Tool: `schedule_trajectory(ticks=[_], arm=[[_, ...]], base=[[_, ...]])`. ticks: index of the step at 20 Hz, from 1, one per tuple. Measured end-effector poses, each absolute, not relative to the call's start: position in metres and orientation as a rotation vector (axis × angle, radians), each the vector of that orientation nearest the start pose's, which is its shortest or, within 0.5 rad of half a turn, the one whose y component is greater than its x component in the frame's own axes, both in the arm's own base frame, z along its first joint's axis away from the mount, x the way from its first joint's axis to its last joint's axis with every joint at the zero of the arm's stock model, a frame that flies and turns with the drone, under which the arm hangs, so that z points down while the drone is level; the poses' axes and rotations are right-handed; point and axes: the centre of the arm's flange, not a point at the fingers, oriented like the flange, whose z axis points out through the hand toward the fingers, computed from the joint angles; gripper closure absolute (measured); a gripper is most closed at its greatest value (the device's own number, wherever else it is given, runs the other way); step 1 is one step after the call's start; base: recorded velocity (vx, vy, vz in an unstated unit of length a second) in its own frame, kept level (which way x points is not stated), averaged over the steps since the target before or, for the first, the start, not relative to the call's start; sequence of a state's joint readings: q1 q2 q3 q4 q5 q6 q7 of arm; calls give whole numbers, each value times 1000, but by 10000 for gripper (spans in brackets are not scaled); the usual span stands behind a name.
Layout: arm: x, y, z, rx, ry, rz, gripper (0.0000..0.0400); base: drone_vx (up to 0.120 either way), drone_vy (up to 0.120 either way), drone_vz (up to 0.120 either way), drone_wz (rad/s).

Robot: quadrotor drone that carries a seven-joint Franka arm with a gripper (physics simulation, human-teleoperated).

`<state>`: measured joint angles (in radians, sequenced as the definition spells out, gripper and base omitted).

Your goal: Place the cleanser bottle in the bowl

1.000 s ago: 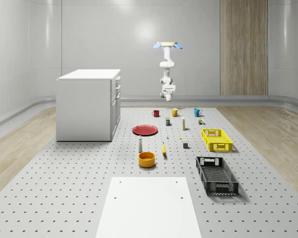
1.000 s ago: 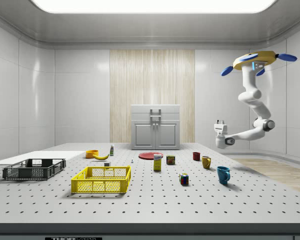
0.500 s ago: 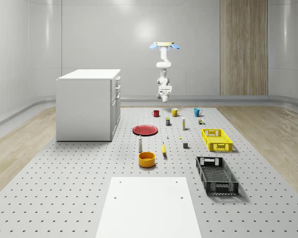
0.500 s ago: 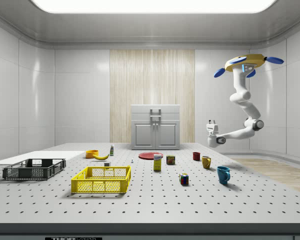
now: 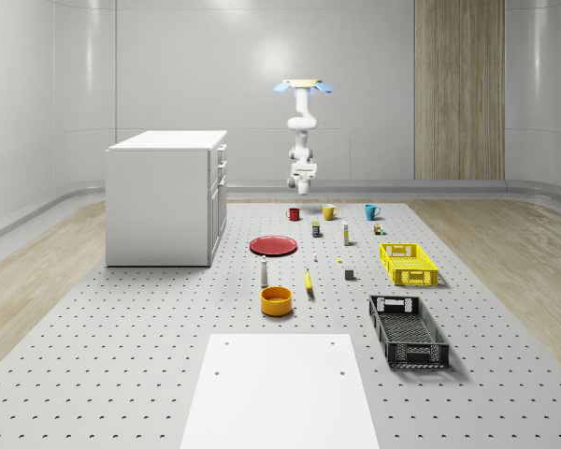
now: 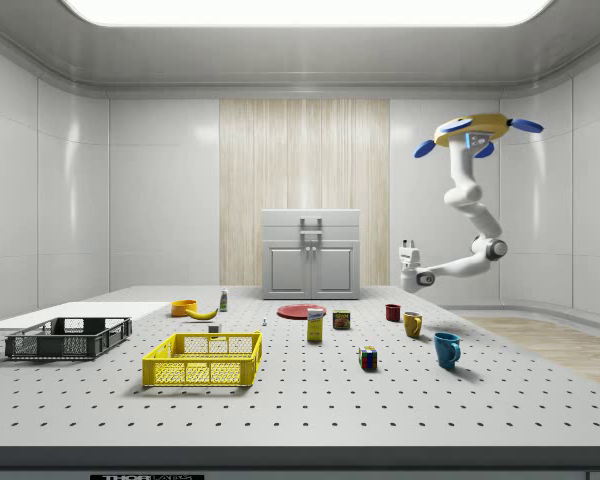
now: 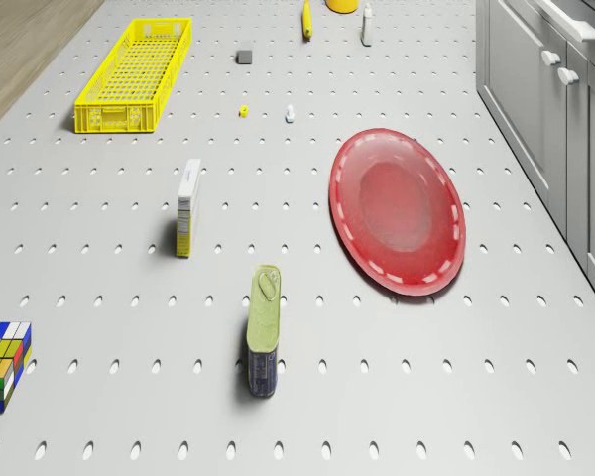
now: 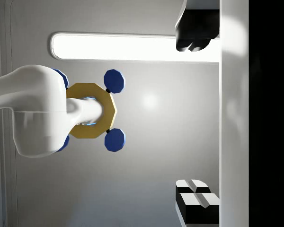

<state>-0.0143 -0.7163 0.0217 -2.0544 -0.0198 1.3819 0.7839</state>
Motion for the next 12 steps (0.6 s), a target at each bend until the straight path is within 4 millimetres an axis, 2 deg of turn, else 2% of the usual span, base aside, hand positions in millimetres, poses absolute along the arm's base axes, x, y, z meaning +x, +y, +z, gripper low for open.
schedule_trajectory(ticks=[8,12], arm=[[301,13,690,-2992,1241,-155,0],[301,25,688,-3092,1283,-246,0]], base=[[120,-115,0,0],[120,0,0,0]])
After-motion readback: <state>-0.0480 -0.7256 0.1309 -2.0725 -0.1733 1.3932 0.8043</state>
